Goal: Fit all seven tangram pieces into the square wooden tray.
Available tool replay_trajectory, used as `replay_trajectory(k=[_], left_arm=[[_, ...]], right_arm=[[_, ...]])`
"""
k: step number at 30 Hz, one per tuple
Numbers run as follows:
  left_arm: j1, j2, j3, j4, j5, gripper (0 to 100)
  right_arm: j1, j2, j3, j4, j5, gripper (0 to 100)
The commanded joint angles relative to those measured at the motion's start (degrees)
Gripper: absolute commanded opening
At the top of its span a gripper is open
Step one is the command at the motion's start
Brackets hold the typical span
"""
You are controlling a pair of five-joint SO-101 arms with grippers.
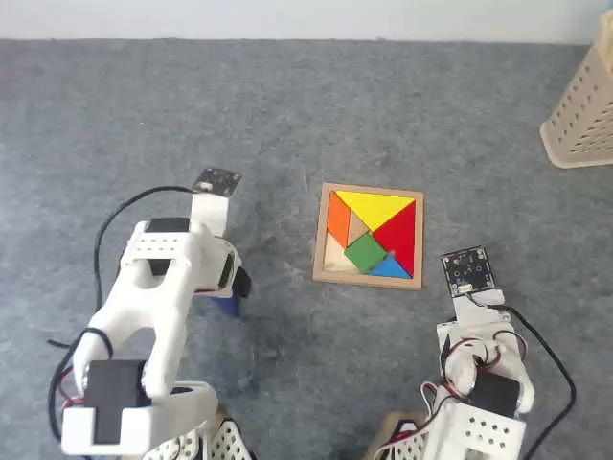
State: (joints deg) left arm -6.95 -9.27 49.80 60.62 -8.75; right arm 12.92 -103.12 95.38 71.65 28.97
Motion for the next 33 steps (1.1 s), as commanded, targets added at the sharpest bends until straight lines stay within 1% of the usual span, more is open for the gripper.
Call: replay_trajectory(k=[1,9,16,21,26,30,32,33], left_arm=[[-1.05,-0.53,0.66,-2.11,1.23,25],[-2.73,-0.53,3.03,-2.20,0.97,25],[-2.37,-0.53,3.74,-5.01,1.05,25],[-2.37,-0.53,4.18,-5.45,0.88,18],[-2.37,-0.62,4.35,-5.19,-0.53,17],[-1.93,-1.14,3.38,-2.73,-0.26,17],[-0.88,-1.14,1.19,0.00,0.09,17],[0.09,-1.14,-0.22,1.76,1.41,17]], right_arm=[[0.57,-0.84,1.05,0.57,0.44,0.8],[0.48,-0.84,1.05,0.57,0.44,0.8],[0.66,-0.84,1.05,0.57,0.44,0.8],[0.66,-0.84,1.05,0.57,0.44,0.8],[0.66,-0.84,1.05,0.57,0.44,0.8],[0.66,-0.84,1.05,0.57,0.44,0.8],[0.66,-0.84,1.05,0.57,0.44,0.8],[0.66,-0.84,1.05,0.57,0.44,0.8]])
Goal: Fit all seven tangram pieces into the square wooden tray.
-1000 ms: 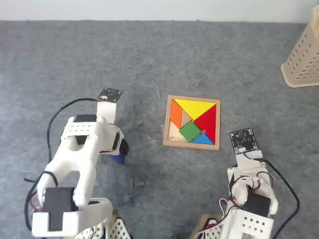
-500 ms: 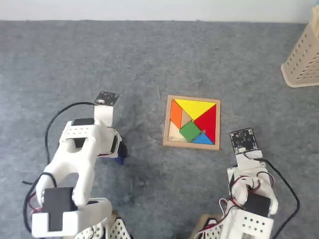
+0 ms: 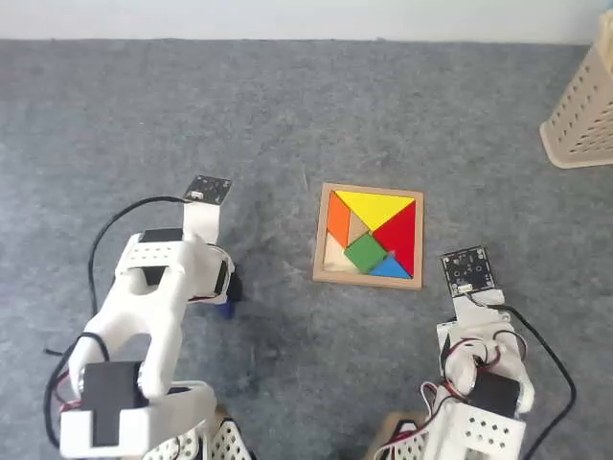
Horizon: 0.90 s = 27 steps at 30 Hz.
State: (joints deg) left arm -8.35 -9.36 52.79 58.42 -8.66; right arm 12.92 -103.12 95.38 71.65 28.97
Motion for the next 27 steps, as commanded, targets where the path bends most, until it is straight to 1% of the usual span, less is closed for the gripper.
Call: replay_trajectory(k=[1,6,10,14,16,19,24,27], left_arm=[[2.55,-1.05,-4.88,5.71,2.73,17],[7.30,-1.05,-12.62,12.22,9.49,17],[9.93,-0.79,-17.54,14.59,15.38,17],[16.00,-0.44,-21.49,15.21,22.68,17],[19.60,-0.44,-23.34,14.95,26.99,17],[24.35,-0.35,-24.92,11.69,30.77,17],[29.89,-0.35,-25.10,4.92,34.29,17],[31.21,-0.35,-25.10,2.55,35.87,17]], right_arm=[[0.66,-0.84,1.05,0.57,0.44,0.8],[0.66,-0.84,1.05,0.57,0.44,0.8],[0.66,-0.84,1.05,0.57,0.44,0.8],[0.66,-0.84,1.05,0.57,0.44,0.8],[0.75,-0.84,1.05,0.57,0.44,0.8],[0.75,-0.84,1.05,0.57,0.44,0.8],[0.75,-0.84,1.05,0.57,0.44,0.8],[0.75,-0.84,1.05,0.57,0.44,0.8]])
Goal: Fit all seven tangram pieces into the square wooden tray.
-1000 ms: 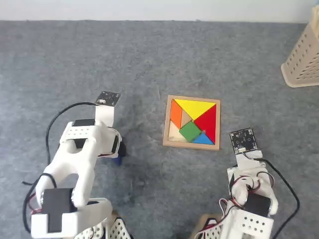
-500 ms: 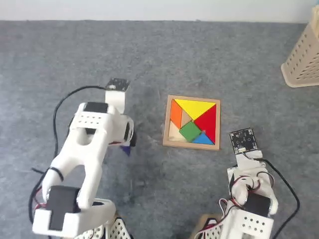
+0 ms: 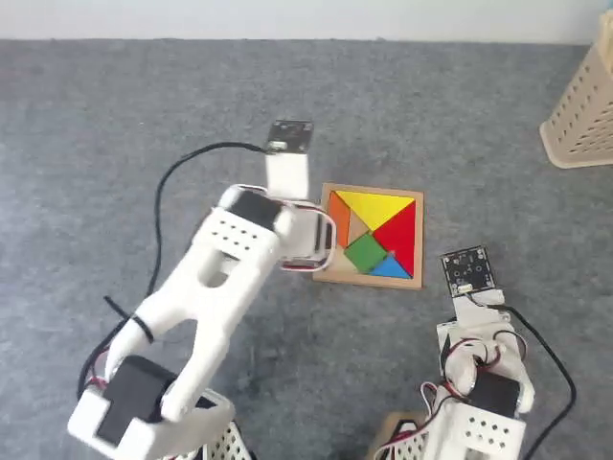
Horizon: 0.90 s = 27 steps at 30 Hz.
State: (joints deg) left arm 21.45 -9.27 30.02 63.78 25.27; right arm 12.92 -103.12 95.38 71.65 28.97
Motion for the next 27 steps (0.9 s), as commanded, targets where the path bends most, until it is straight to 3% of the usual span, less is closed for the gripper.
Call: replay_trajectory(k=[1,10,18,27], left_arm=[[1.58,-0.44,-2.33,-3.43,2.37,17],[1.58,-0.35,-1.63,-8.44,7.56,17],[1.67,-0.44,5.93,-18.81,8.97,14],[3.34,-0.35,7.60,-19.78,10.11,8]], right_arm=[[0.75,-0.84,1.05,0.57,0.44,0.8],[0.75,-0.84,1.05,0.57,0.44,0.8],[0.75,-0.84,1.05,0.57,0.44,0.8],[0.75,-0.84,1.05,0.57,0.44,0.8]])
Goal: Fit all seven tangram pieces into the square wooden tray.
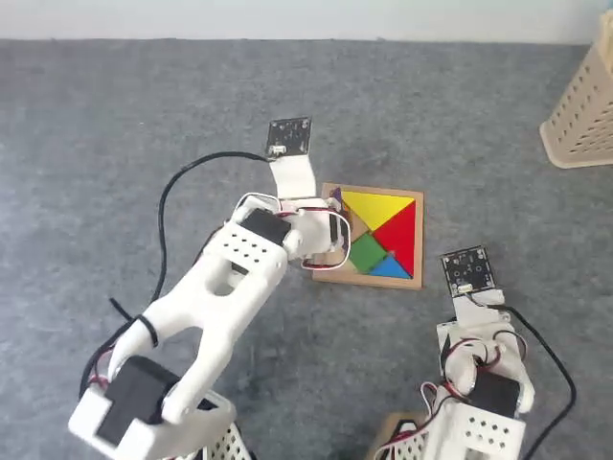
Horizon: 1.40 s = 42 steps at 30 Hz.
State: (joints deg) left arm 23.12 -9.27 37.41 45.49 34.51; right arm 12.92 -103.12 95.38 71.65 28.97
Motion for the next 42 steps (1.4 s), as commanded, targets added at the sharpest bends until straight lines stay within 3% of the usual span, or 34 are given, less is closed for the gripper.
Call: replay_trajectory(k=[1,6,15,42], left_arm=[[2.73,-0.35,0.57,-1.58,0.88,8],[5.54,-0.35,1.01,-2.55,0.79,8],[5.71,6.24,5.85,-12.31,0.79,8],[5.45,9.76,3.65,-12.13,0.70,8]], right_arm=[[0.75,-0.84,1.05,0.57,0.44,0.8],[0.75,-0.84,1.05,0.57,0.44,0.8],[0.75,-0.84,1.05,0.57,0.44,0.8],[0.75,-0.84,1.05,0.57,0.44,0.8]])
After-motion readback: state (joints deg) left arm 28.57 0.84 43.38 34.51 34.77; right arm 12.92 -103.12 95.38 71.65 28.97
